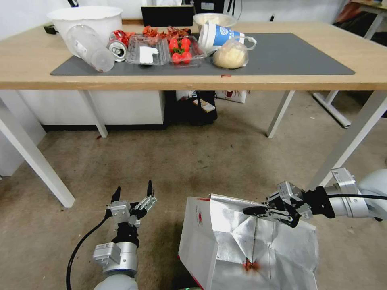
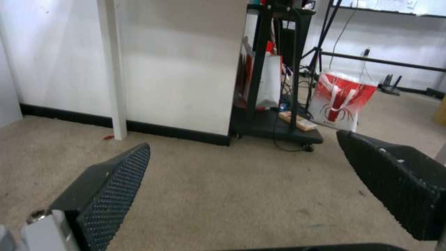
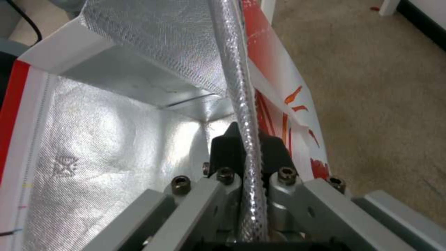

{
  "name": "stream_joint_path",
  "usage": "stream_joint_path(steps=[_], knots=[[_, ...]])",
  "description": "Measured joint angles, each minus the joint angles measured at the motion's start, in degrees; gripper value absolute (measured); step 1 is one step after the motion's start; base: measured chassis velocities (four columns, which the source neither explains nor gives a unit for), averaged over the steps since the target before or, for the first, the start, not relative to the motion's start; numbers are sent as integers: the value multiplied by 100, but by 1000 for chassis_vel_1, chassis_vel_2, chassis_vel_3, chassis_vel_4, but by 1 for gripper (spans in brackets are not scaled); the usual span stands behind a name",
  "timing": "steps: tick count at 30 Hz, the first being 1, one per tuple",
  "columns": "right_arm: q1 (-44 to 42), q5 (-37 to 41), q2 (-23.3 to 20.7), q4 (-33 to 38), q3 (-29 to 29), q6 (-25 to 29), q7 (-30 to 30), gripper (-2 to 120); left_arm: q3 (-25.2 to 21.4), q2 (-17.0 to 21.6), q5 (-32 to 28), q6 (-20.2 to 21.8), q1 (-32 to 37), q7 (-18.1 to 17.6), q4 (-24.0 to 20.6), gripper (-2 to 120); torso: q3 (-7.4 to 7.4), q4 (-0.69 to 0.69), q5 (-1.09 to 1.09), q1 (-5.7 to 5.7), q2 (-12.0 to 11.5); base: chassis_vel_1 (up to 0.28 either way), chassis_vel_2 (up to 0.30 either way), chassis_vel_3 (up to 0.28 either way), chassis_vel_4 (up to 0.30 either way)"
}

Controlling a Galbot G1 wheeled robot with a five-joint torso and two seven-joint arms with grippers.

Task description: Pick up the food delivery bag from the floor and place it on the table.

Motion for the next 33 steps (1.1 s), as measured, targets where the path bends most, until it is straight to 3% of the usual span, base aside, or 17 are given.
stream_joint_path(steps=[20,33], knots=[[-23,-26,58,18,-1,-7,-9,0,18,-6,14,43,-85,-46,58,100,456,0,0,62,512,0,0,0,0],[-33,-20,66,59,-1,-8,-6,0,16,-8,38,41,-54,-47,27,100,668,0,0,122,783,0,0,0,0]])
